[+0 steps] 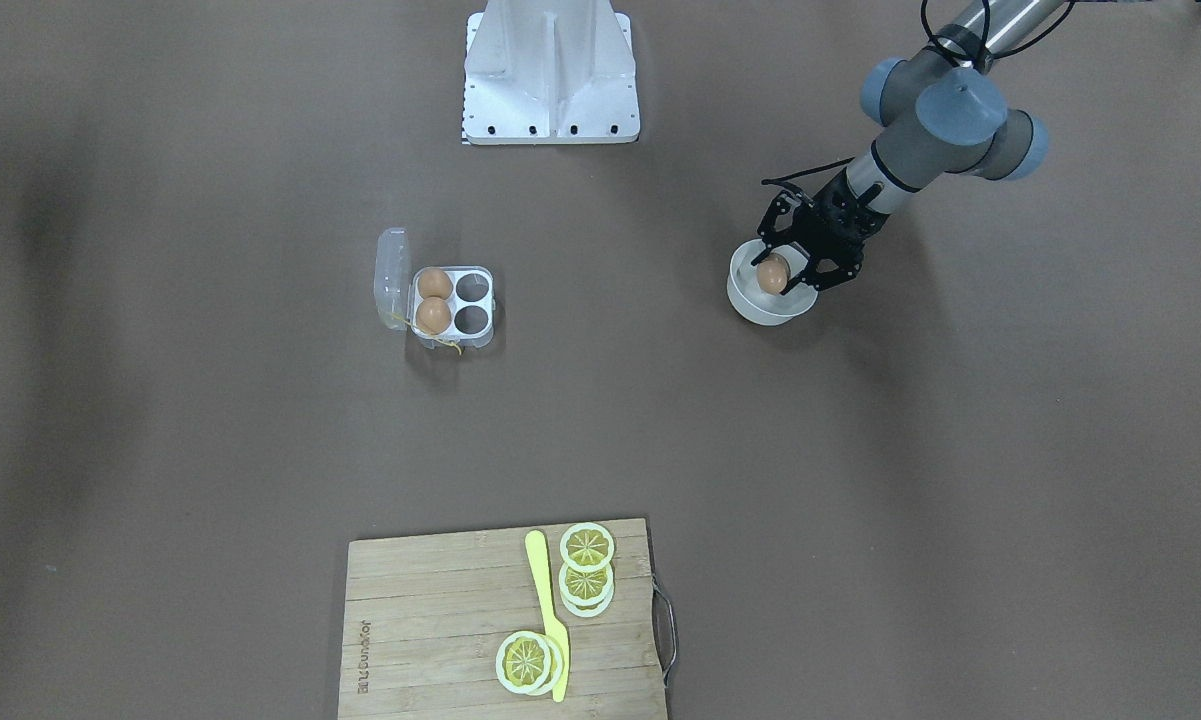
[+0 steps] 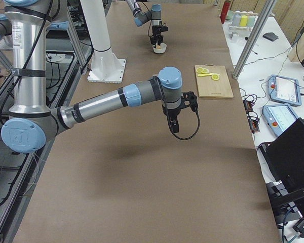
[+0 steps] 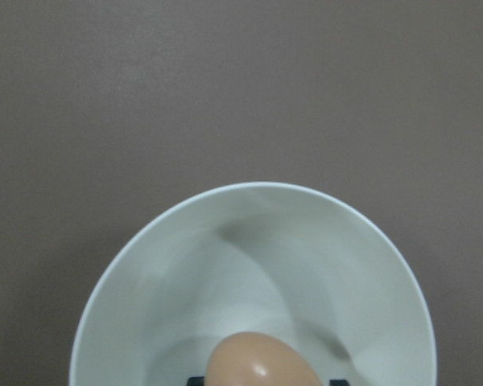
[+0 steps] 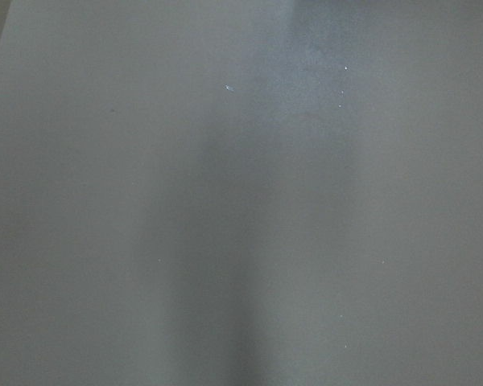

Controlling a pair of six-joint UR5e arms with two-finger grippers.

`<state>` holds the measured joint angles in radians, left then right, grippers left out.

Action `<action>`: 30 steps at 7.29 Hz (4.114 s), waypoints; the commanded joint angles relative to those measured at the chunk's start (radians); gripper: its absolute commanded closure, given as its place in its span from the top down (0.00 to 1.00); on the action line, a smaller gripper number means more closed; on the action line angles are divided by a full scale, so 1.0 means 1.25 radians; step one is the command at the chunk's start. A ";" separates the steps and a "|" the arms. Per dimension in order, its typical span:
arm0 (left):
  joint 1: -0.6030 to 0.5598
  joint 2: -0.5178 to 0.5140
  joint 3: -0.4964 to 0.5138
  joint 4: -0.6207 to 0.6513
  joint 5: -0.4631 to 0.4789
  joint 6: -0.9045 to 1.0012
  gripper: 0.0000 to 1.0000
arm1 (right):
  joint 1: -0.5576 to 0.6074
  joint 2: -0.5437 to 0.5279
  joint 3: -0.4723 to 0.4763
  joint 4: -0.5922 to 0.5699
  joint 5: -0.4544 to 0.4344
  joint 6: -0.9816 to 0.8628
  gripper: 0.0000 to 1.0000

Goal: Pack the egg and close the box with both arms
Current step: 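Close the left gripper around the brown egg inside the bowl, then lift the egg with the left gripper and carry it over the egg box, then lower the egg into the empty slot and open the left gripper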

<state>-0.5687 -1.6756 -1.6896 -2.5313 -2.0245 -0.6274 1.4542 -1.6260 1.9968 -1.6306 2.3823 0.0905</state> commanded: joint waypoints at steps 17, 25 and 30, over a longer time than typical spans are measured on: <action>0.164 -0.409 0.227 -0.277 0.351 0.136 0.00 | 0.000 0.010 -0.003 0.000 -0.001 0.018 1.00; 0.218 -0.515 0.351 -0.271 0.450 0.162 0.00 | 0.000 0.010 -0.005 -0.001 0.000 0.020 1.00; 0.218 -0.514 0.351 -0.273 0.448 0.162 0.38 | 0.000 0.010 -0.006 -0.001 0.000 0.020 1.00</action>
<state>-0.2961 -2.3181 -1.2502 -2.8718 -1.4647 -0.4253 1.4542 -1.6138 1.9896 -1.6322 2.3823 0.1150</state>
